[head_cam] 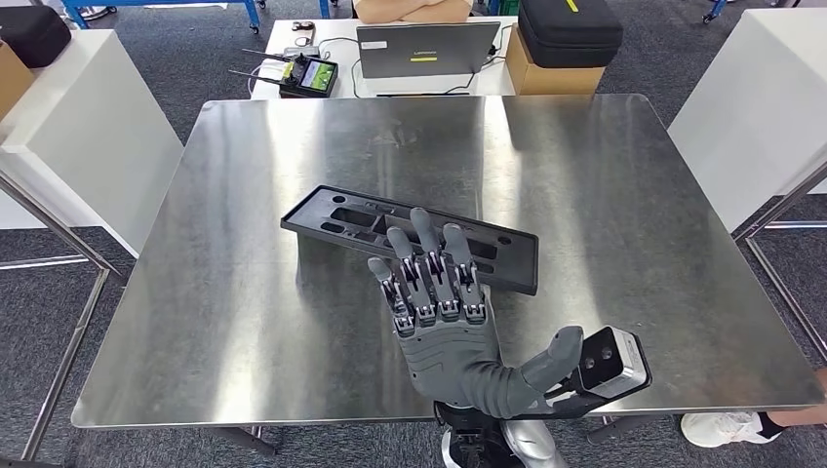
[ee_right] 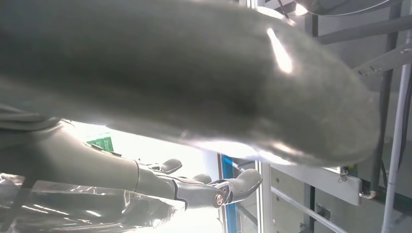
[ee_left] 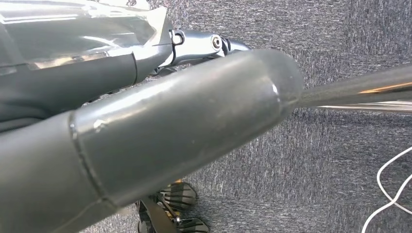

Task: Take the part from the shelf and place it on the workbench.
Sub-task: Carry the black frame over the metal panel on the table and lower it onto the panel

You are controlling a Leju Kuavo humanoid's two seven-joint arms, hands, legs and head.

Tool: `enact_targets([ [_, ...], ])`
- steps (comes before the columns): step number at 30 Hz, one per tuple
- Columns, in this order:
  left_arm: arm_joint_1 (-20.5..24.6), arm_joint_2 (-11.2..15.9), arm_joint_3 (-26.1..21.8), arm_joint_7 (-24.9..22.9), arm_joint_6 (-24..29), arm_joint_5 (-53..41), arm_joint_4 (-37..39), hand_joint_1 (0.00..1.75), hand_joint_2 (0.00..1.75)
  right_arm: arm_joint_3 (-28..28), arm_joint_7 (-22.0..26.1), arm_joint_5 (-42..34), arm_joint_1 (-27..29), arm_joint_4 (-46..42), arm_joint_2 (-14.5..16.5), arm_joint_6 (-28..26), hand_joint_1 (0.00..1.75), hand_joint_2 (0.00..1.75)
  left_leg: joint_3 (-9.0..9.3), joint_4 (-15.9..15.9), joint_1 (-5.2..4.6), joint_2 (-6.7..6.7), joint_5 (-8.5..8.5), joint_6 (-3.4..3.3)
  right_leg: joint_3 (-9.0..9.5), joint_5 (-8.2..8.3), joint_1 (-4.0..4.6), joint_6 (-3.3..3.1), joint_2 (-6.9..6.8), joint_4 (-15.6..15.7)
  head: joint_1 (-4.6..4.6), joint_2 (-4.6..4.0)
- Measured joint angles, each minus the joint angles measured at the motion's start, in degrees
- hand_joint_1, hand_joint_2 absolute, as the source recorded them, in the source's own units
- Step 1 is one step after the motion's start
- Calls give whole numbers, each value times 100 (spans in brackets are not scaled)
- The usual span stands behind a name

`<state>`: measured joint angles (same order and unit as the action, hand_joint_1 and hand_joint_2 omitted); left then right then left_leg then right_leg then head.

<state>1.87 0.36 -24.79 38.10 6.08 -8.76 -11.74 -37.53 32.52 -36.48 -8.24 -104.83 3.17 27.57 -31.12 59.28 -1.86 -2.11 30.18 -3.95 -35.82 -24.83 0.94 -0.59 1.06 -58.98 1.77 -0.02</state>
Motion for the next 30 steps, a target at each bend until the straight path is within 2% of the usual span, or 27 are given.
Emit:
enact_targets([
  [3,1,1,0,2,0,-1,0,0,0,0,0,0,-2,0,1,0,0,0,21,-57,13,10,-48,-67,-10,10,4,38,-1,8,3,0],
  [5,3,2,0,4,0,-2,0,0,0,1,0,0,-11,-1,-1,0,0,0,71,-155,60,30,-116,-128,-117,-112,21,52,-10,-201,-14,0],
  [6,2,3,0,5,0,-2,0,0,0,2,0,0,-14,-1,-5,1,0,0,91,-188,80,42,-140,-147,-247,-246,17,46,-17,-481,-27,0],
  [8,-2,6,0,7,-1,-4,0,0,0,2,0,0,-10,4,-23,1,0,0,93,-197,88,55,-148,-159,-596,-541,-29,49,-25,-1258,-46,0],
  [9,-4,6,0,7,-2,-5,0,0,0,2,0,0,-3,8,-36,2,0,0,94,-196,90,57,-144,-153,-723,-617,-56,75,-31,-1535,-47,0],
  [10,-5,6,0,7,-2,-7,0,0,0,2,0,0,2,11,-47,1,0,0,101,-194,96,56,-136,-142,-750,-605,-87,123,-37,-1598,-48,0],
  [11,-5,6,0,7,-2,-7,0,0,0,2,0,0,2,14,-55,1,0,0,115,-192,105,53,-124,-124,-657,-505,-117,184,-44,-1416,-49,1],
  [13,-5,6,0,7,-2,-7,0,0,0,2,0,0,0,16,-60,1,0,0,155,-186,118,40,-82,-64,-240,-203,-162,292,-56,-587,-53,1],
  [14,-4,6,0,7,-2,-7,0,0,0,1,-1,0,-1,17,-61,1,0,0,163,-177,113,33,-56,-27,-49,-97,-174,305,-56,-231,-53,1],
  [15,-4,8,0,8,-2,-7,0,0,0,0,-2,0,-2,17,-62,1,0,0,165,-169,108,28,-36,4,70,-42,-181,299,-52,-8,-52,1],
  [18,-3,15,0,14,-14,-12,0,0,0,-1,-2,-9,-5,20,-66,1,0,0,160,-154,132,28,0,86,125,-24,-188,237,-41,88,-51,0],
  [20,-1,20,0,26,-29,-25,0,0,0,1,4,-17,-11,28,-66,4,0,0,92,30,166,78,141,173,142,-21,-217,173,-51,116,-38,0],
  [21,0,25,-1,31,-33,-31,0,0,0,0,9,-22,-11,39,-66,7,0,0,-20,276,185,110,288,217,151,-23,-235,143,-61,127,-31,0],
  [23,-1,30,-3,37,-38,-33,0,0,0,0,22,-34,-6,79,-75,15,0,0,-399,1025,230,154,627,292,154,-32,-234,108,-82,126,-19,1],
  [24,-3,32,-4,38,-40,-32,0,0,0,0,27,-42,-2,107,-83,17,0,0,-573,1338,259,162,717,323,154,-34,-235,105,-90,125,-20,1],
  [25,-6,32,-4,39,-42,-32,0,0,0,0,31,-48,1,134,-89,19,0,0,-670,1481,288,170,703,349,156,-34,-239,105,-96,123,-20,1],
  [26,-8,33,-5,42,-44,-31,0,0,0,0,34,-52,3,160,-92,20,0,0,-654,1397,318,178,574,371,161,-34,-247,107,-98,122,-20,0],
  [28,-6,33,-8,45,-50,-29,0,0,0,0,34,-65,0,197,-93,20,0,0,-325,675,374,194,158,412,181,-31,-262,116,-100,119,-19,0],
  [30,2,31,-10,48,-65,-28,0,0,0,3,20,-98,-20,227,-91,13,0,0,-40,49,378,176,-82,417,183,-18,-238,160,-99,113,-28,0],
])
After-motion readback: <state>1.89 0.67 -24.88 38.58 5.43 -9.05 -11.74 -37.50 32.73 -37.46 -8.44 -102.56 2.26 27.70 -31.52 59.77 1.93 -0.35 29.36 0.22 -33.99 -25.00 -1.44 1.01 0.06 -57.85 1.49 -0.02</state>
